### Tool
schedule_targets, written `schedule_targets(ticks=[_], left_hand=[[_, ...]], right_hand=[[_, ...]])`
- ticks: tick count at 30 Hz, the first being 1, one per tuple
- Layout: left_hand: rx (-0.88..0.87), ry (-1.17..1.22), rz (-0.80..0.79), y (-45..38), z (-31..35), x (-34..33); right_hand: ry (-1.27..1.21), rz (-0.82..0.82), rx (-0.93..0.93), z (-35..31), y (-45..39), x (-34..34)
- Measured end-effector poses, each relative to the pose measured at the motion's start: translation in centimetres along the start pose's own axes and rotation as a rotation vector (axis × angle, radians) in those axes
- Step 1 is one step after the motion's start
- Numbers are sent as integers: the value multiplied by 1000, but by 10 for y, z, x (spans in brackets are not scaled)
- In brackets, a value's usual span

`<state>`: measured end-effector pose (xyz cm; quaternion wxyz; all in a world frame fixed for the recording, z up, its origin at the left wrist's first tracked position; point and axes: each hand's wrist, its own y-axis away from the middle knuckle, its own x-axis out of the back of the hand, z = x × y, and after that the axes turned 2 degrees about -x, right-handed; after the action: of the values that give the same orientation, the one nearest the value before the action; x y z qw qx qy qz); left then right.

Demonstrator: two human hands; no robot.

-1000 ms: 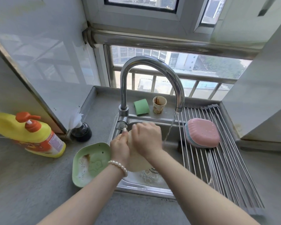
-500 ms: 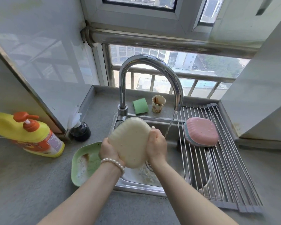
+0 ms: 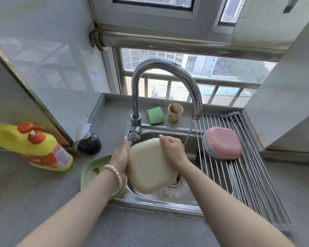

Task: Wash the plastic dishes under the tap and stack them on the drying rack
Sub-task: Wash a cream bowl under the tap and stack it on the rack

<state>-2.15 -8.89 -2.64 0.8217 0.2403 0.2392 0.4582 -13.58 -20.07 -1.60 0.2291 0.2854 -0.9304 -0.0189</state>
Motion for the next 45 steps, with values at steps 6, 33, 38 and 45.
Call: schedule_targets(ticks=[6, 33, 38, 45], left_hand=[[4, 144, 47, 1, 4, -17], [165, 309, 135, 5, -25, -22], [204, 218, 99, 2, -31, -19], [588, -109, -332, 1, -31, -11]], right_hand=[[600, 23, 176, -37, -10, -6], [-548, 180, -443, 16, 34, -6], [-844, -155, -564, 16, 15, 24], [-356, -619, -50, 9, 37, 71]])
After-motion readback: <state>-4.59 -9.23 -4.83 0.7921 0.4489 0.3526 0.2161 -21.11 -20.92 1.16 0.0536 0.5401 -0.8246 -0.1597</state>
